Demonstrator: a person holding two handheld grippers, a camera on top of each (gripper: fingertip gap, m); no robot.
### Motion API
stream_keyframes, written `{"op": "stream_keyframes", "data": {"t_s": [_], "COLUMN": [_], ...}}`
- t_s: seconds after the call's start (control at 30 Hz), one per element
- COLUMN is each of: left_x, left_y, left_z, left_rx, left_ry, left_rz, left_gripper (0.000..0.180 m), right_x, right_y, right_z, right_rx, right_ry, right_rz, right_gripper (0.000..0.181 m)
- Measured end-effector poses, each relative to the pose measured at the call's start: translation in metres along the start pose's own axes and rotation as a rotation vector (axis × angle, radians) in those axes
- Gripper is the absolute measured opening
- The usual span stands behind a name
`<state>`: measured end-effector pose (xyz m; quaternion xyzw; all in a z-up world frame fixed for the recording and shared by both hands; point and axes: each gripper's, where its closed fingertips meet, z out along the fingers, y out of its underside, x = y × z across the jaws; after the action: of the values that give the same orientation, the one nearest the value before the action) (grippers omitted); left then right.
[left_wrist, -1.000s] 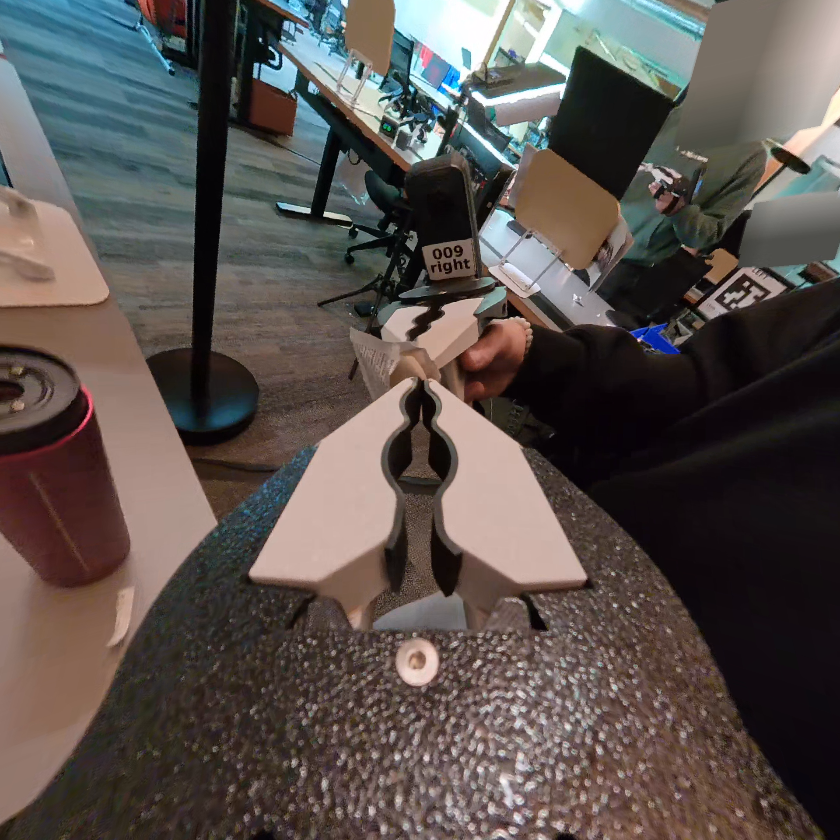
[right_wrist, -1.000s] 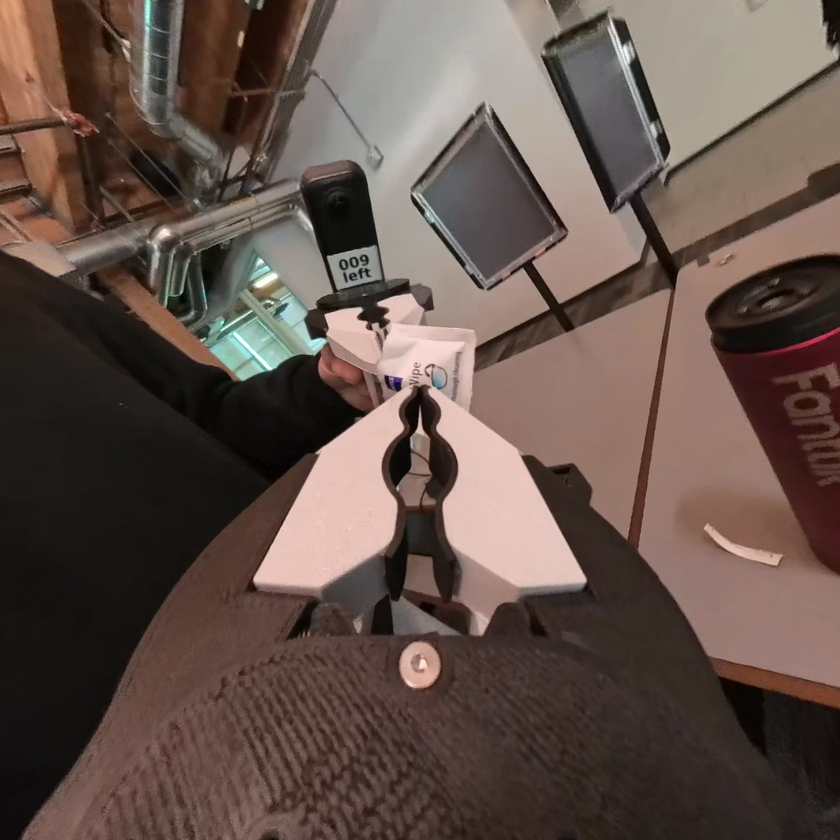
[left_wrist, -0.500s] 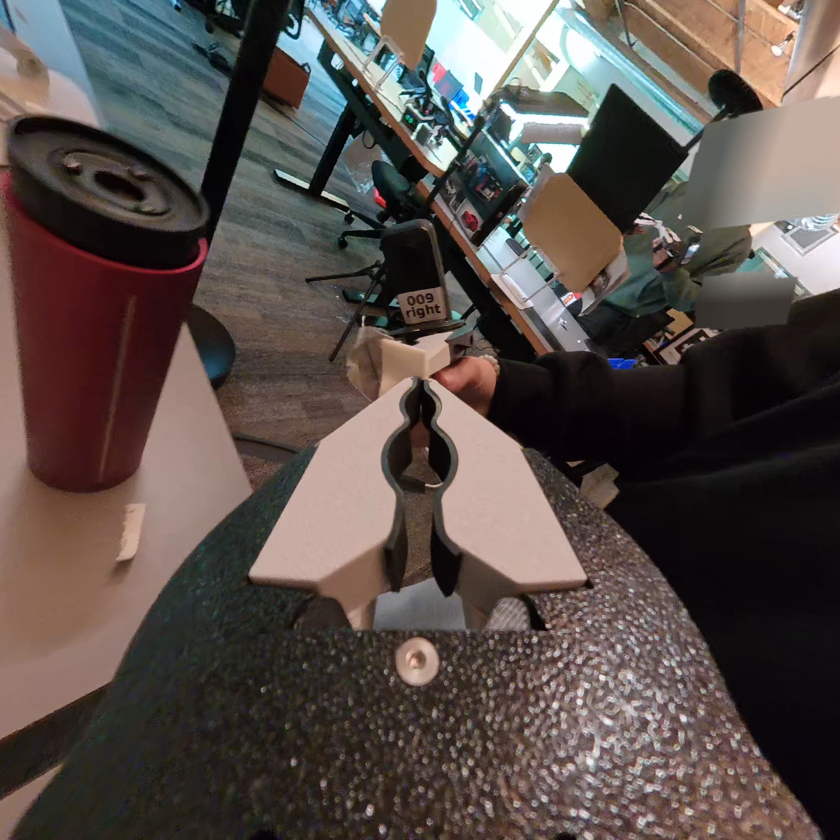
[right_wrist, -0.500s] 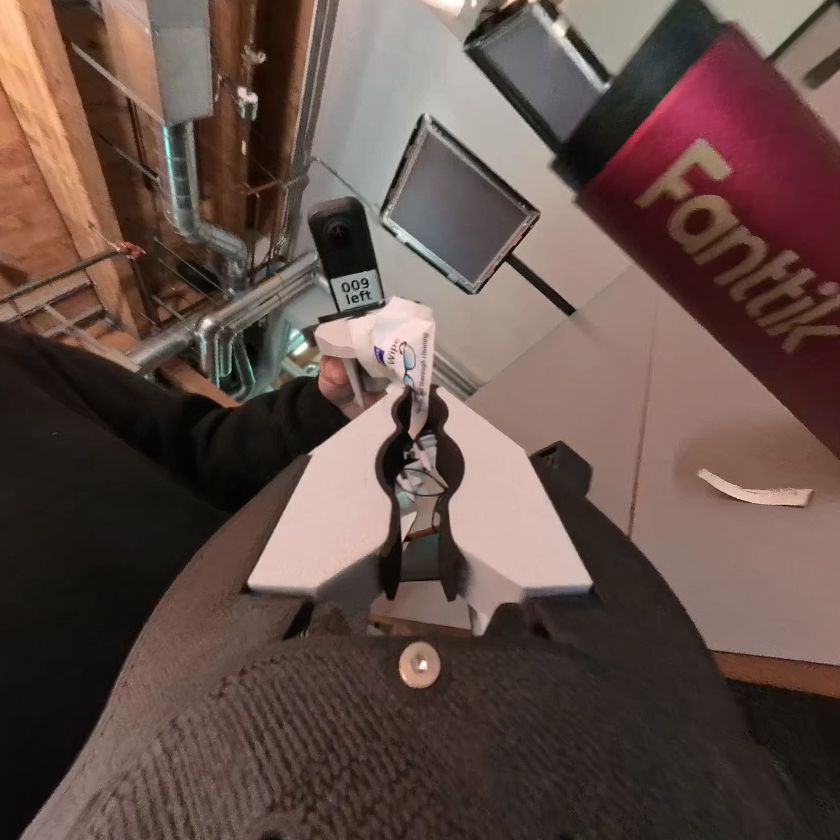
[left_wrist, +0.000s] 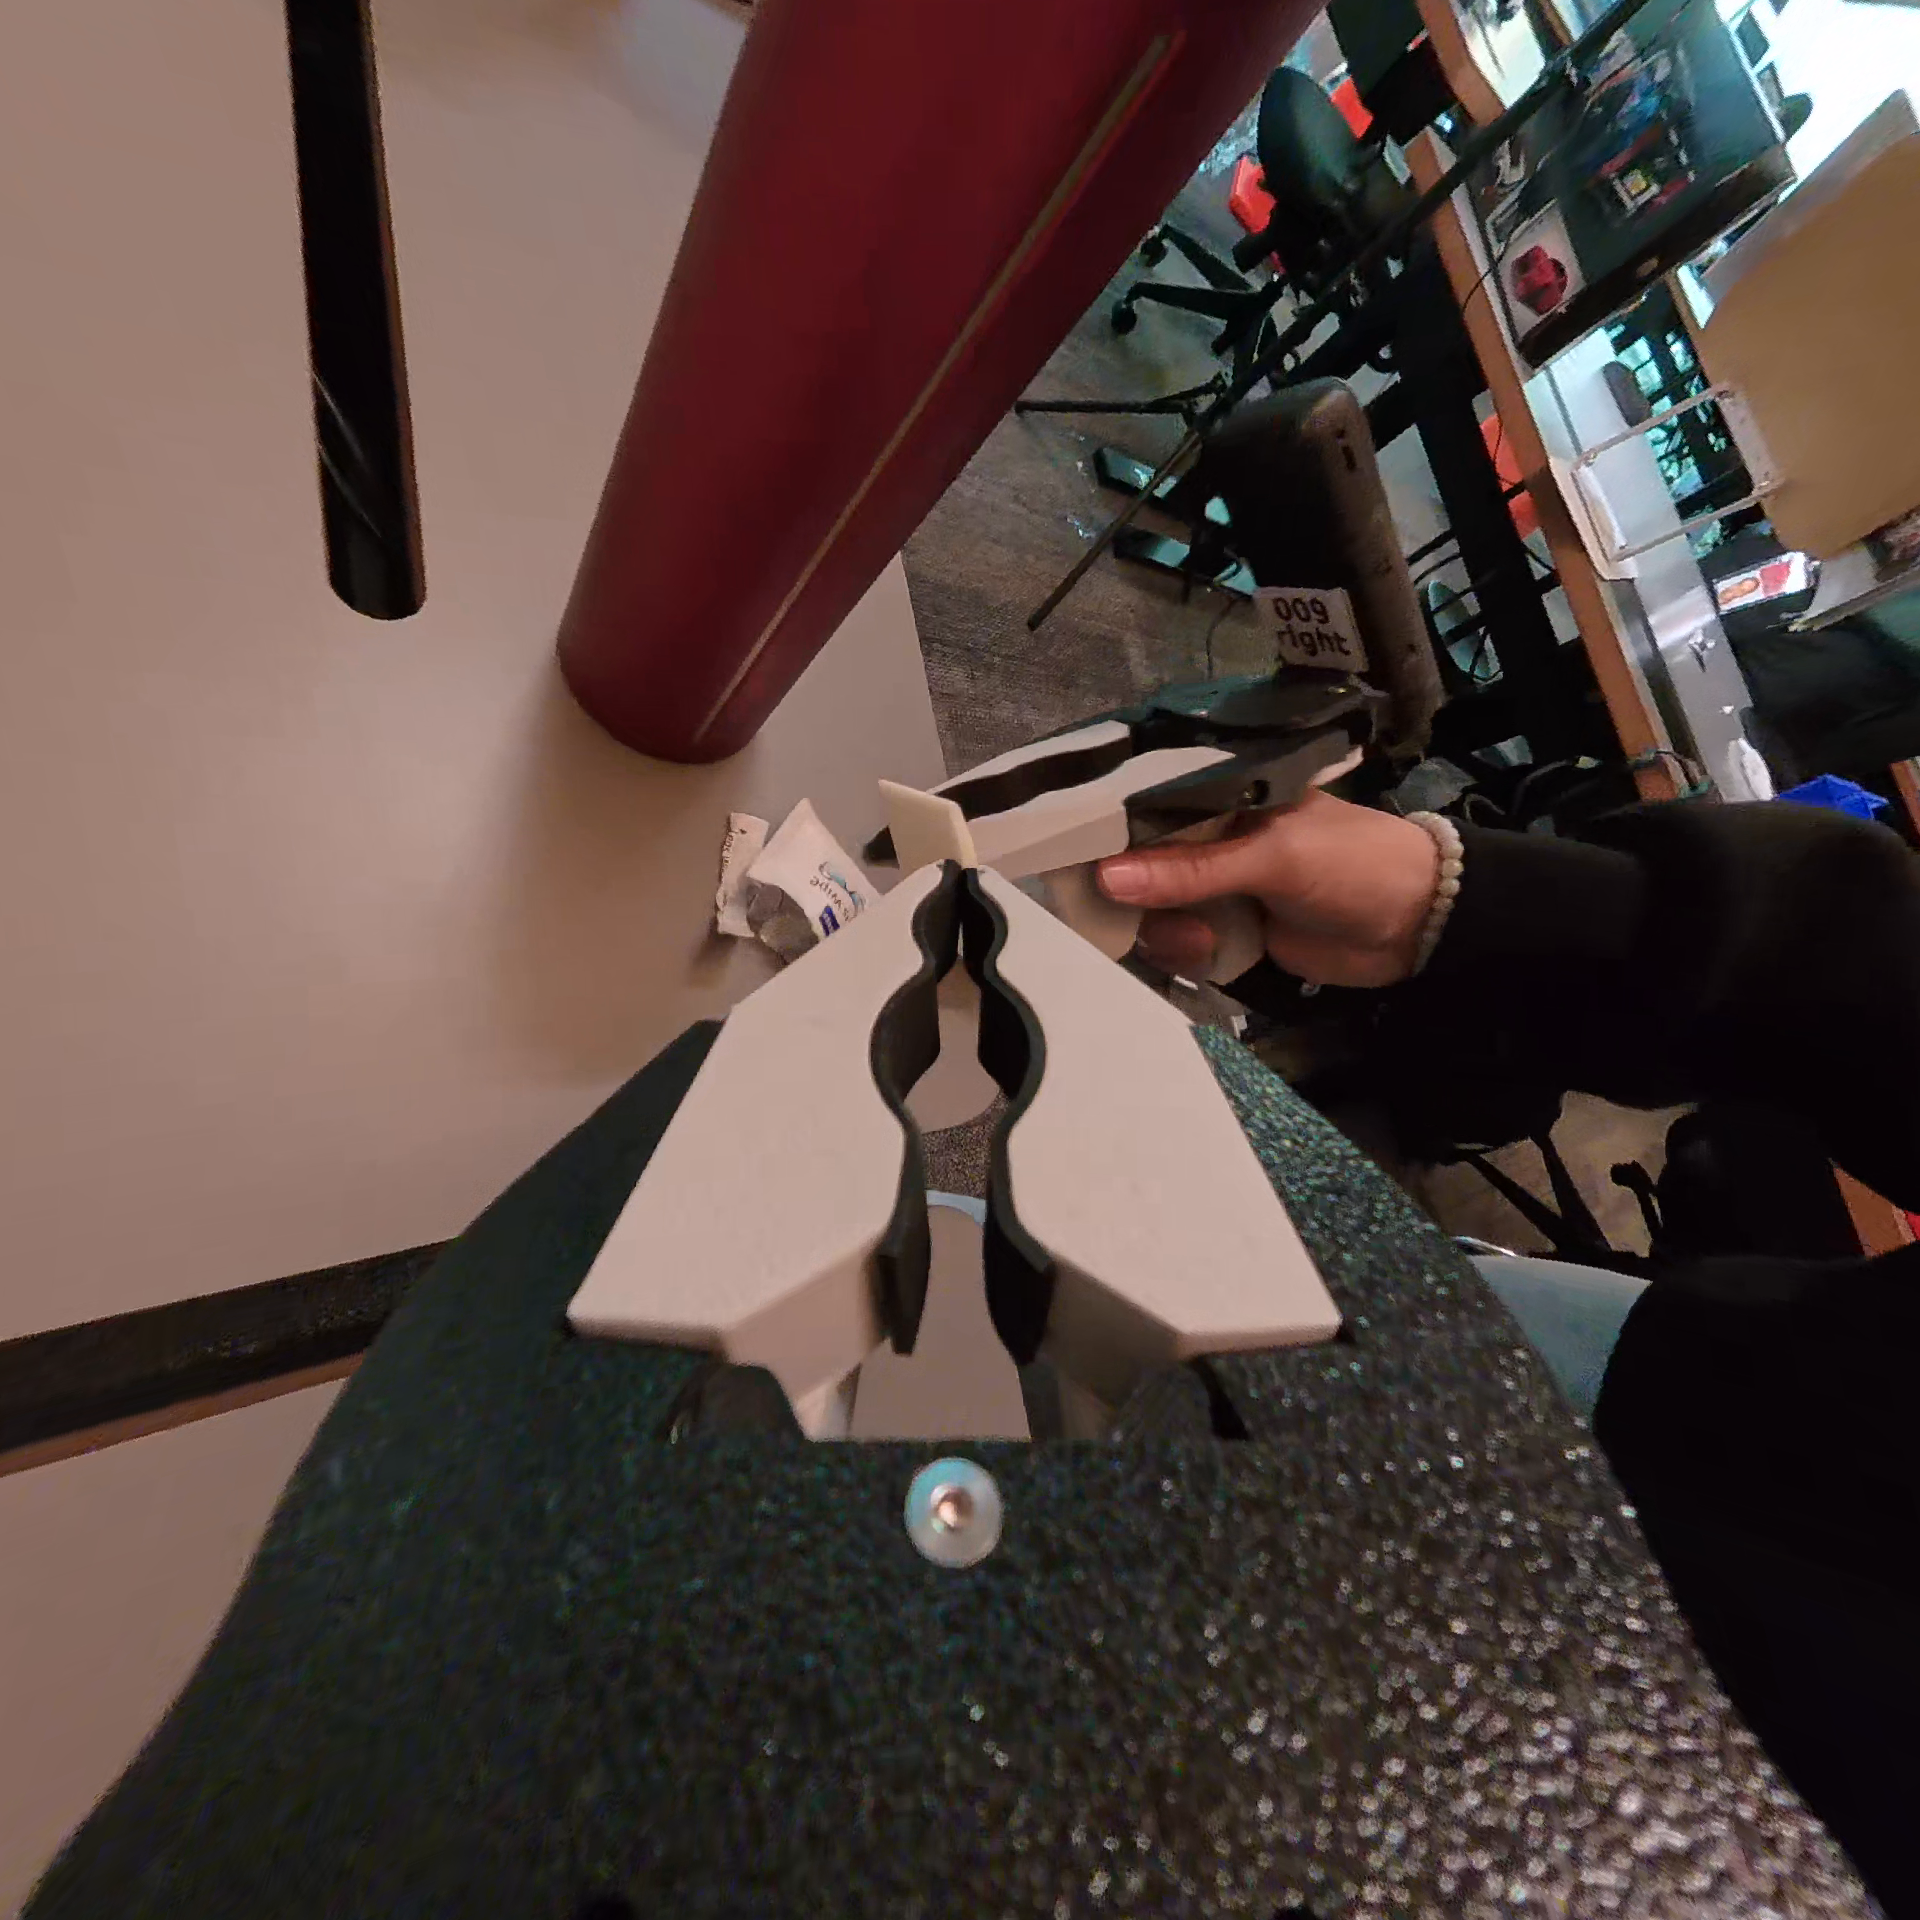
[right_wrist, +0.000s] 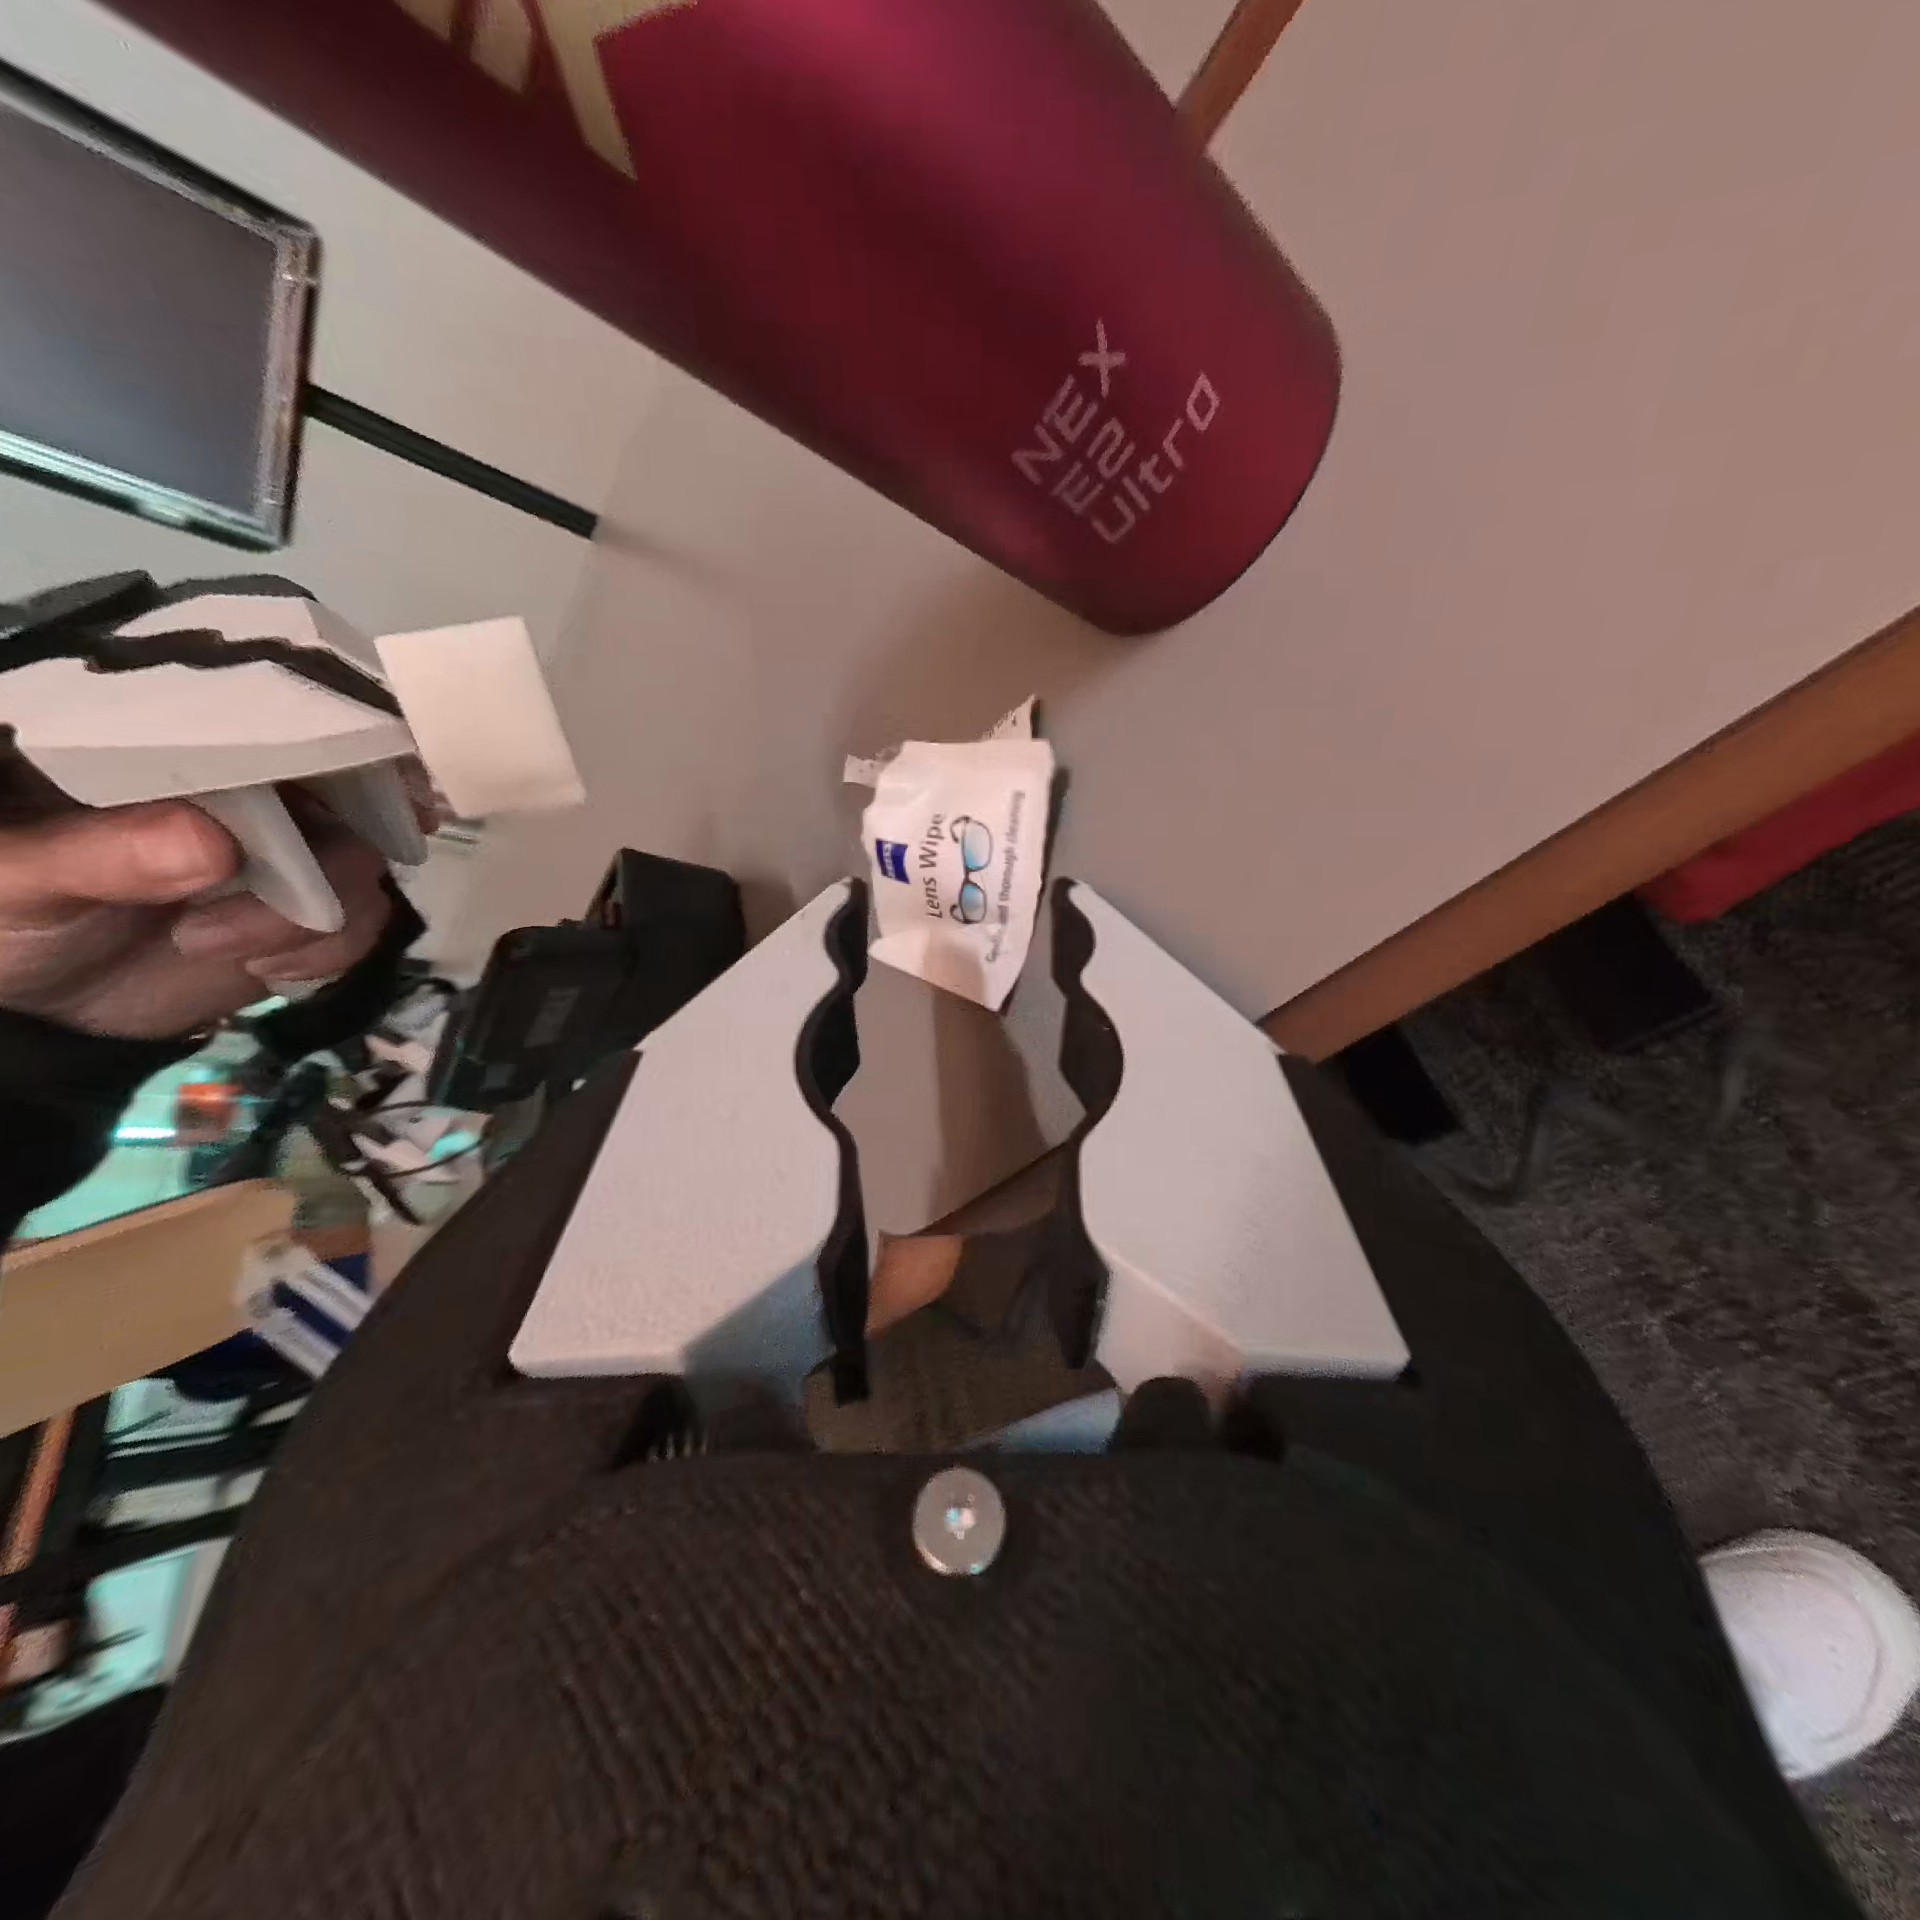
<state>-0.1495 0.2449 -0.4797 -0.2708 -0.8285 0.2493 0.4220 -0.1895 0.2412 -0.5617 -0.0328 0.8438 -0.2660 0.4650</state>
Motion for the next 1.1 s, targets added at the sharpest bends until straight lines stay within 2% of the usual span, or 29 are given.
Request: {"op": "stream_keyframes", "data": {"t_s": [0.03, 0.23, 0.3, 0.43, 0.57, 0.7, 0.9, 1.1], "left_x": [0.000, 0.024, 0.048, 0.106, 0.167, 0.212, 0.257, 0.274], "left_y": [-0.001, -0.024, -0.039, -0.074, -0.107, -0.128, -0.135, -0.133], "left_z": [-0.002, -0.027, -0.038, -0.058, -0.075, -0.085, -0.090, -0.089], "left_rx": [0.011, 0.127, 0.168, 0.244, 0.344, 0.396, 0.387, 0.376], "left_ry": [-0.002, 0.044, 0.074, 0.137, 0.245, 0.335, 0.445, 0.487], "left_rz": [0.001, 0.047, 0.094, 0.159, 0.209, 0.276, 0.380, 0.414], "left_gripper": [0.000, 0.000, 0.000, 0.000, 0.000, 0.000, 0.000, 0.000], "right_x": [0.000, -0.024, -0.067, -0.163, -0.216, -0.241, -0.268, -0.278], "right_y": [-0.004, -0.041, -0.062, -0.083, -0.093, -0.100, -0.101, -0.101], "right_z": [-0.003, -0.039, -0.061, -0.105, -0.140, -0.175, -0.209, -0.234], "right_rx": [0.021, 0.166, 0.243, 0.339, 0.399, 0.463, 0.557, 0.617], "right_ry": [0.017, 0.134, 0.102, 0.037, 0.003, 0.036, 0.057, 0.109], "right_rz": [-0.036, -0.403, -0.514, -0.665, -0.668, -0.683, -0.682, -0.674], "right_gripper": [0.043, 0.073, 0.071, 0.053, 0.056, 0.041, 0.028, 0.029]}}
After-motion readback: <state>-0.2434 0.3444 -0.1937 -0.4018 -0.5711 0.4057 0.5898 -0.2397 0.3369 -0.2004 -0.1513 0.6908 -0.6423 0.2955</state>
